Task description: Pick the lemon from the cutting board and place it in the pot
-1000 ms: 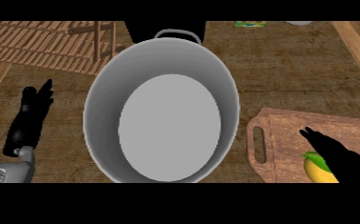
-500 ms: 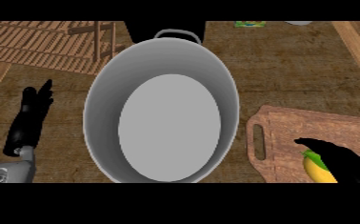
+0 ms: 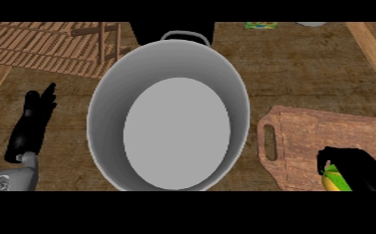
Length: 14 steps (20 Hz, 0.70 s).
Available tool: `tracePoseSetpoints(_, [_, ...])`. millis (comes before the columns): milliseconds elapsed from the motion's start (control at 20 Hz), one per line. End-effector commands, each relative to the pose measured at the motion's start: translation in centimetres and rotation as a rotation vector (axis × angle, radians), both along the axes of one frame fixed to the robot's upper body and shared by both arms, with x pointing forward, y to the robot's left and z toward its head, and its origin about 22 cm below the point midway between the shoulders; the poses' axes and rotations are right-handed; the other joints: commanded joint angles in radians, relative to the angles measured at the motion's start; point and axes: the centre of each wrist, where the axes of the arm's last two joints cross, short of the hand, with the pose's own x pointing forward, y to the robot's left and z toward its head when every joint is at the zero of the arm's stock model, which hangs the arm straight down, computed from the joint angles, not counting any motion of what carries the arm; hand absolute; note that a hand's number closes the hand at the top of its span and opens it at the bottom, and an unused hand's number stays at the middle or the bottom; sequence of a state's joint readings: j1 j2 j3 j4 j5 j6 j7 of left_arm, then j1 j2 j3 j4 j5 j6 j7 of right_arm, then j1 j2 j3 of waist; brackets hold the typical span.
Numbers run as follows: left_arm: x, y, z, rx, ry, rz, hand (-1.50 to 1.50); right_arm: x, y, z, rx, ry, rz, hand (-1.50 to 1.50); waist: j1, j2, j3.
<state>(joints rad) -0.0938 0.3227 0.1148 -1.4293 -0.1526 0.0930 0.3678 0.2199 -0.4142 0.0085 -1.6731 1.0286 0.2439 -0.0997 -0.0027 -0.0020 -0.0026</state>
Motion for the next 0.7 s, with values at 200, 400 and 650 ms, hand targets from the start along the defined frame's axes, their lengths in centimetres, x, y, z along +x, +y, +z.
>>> tracePoseSetpoints(200, [0.0,1.7,0.6,0.009,-0.002,0.014,0.00,0.9,0.8,2.6,-0.009,-0.189,-0.009,1.50,-0.001,0.001,0.002])
tracePoseSetpoints(400, [-1.9,0.2,-0.7,-0.008,0.009,-0.001,0.00,-1.3,0.6,3.3,-0.038,-0.168,-0.046,1.50,0.000,0.001,0.002])
tracePoseSetpoints(650, [-0.4,-0.5,1.5,0.003,0.000,0.008,0.00,-1.0,1.0,4.3,-0.076,-0.221,-0.119,1.50,0.001,0.001,0.003])
